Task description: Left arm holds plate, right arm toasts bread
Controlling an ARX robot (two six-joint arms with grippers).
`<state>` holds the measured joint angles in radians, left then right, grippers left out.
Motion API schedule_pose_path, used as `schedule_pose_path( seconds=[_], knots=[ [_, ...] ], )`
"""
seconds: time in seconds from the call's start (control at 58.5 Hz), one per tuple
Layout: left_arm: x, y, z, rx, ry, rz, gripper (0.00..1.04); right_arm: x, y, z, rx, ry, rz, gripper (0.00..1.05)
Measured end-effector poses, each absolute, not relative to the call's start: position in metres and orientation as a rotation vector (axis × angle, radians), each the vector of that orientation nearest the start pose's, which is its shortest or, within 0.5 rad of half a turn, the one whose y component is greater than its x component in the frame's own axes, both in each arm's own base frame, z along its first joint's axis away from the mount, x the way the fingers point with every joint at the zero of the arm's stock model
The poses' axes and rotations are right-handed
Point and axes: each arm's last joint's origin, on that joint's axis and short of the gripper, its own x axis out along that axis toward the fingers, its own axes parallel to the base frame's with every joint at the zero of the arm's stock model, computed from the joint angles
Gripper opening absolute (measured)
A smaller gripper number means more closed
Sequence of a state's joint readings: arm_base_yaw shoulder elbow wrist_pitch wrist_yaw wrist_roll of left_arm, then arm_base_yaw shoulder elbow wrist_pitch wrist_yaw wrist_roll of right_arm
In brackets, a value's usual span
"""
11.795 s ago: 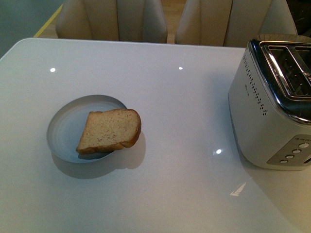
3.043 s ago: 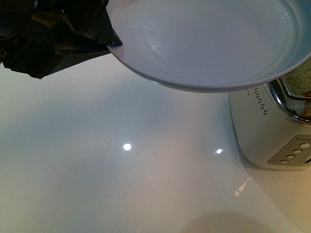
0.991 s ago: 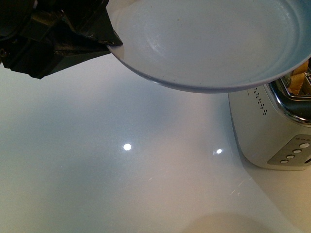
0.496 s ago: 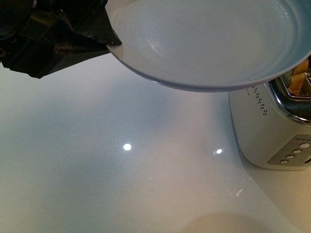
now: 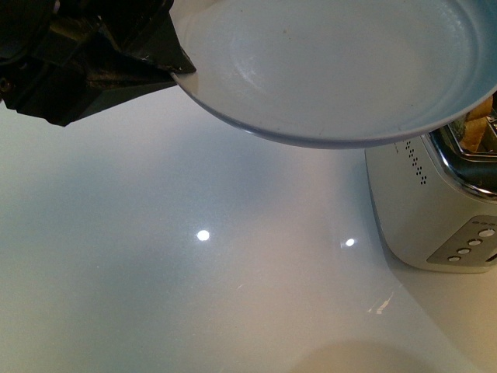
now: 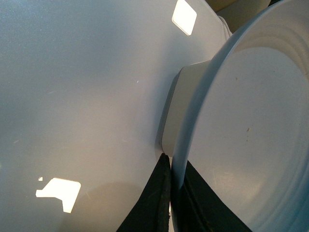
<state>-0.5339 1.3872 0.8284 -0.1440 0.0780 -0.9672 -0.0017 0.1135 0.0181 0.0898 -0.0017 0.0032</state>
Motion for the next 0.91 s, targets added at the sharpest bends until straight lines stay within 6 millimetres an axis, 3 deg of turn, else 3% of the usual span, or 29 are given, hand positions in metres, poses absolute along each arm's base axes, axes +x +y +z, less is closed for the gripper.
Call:
schedule_pose_path(
  seconds=[0.615, 0.906],
  knots=[
    [0.2442, -0.1470, 0.2217, -0.738, 0.909, -0.201, 0.03, 0.0970, -0.0002, 0.1694, 0.003, -0.014, -0.002, 0.02],
    [0.2442, -0.1470, 0.2217, -0.737, 0.909, -0.200, 0.03, 0.0970, -0.0002, 0.1694, 0.003, -0.014, -0.002, 0.57]
  ],
)
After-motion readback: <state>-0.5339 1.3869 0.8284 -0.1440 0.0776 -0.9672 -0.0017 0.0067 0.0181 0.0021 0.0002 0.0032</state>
